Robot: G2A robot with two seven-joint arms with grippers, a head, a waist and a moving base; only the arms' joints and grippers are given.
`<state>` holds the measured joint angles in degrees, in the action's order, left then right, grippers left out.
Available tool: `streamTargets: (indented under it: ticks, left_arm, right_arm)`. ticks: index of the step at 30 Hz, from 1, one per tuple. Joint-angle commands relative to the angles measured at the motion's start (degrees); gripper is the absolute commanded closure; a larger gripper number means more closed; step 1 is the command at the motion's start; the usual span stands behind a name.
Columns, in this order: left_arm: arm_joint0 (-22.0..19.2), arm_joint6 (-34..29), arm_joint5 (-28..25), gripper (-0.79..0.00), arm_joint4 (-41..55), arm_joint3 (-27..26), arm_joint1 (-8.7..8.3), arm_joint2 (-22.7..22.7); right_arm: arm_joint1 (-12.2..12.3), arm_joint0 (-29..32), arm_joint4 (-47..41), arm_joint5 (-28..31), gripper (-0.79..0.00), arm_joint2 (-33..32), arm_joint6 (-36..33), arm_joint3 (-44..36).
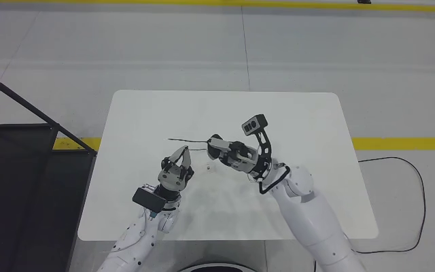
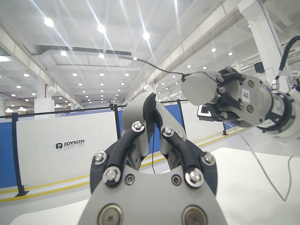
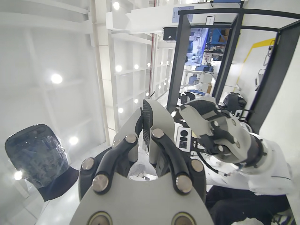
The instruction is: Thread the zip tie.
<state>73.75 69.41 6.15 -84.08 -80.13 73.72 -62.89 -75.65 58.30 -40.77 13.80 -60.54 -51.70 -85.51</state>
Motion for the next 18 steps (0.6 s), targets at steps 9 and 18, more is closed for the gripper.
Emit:
streamTargets:
  ticks: [9,18]
  left_arm:
    - [0.0,0.0,0.0,0.000,0.0,0.0,0.00,0.0]
    - [0.0,0.0,0.0,0.000,0.0,0.0,0.00,0.0]
  right_arm:
    - [2.7,7.6,8.5,-2.4,0.000,-7.5,-6.0,-8.0]
    - [3.2,10.3,7.3,-1.8,0.000,-9.0,-5.3,-10.3]
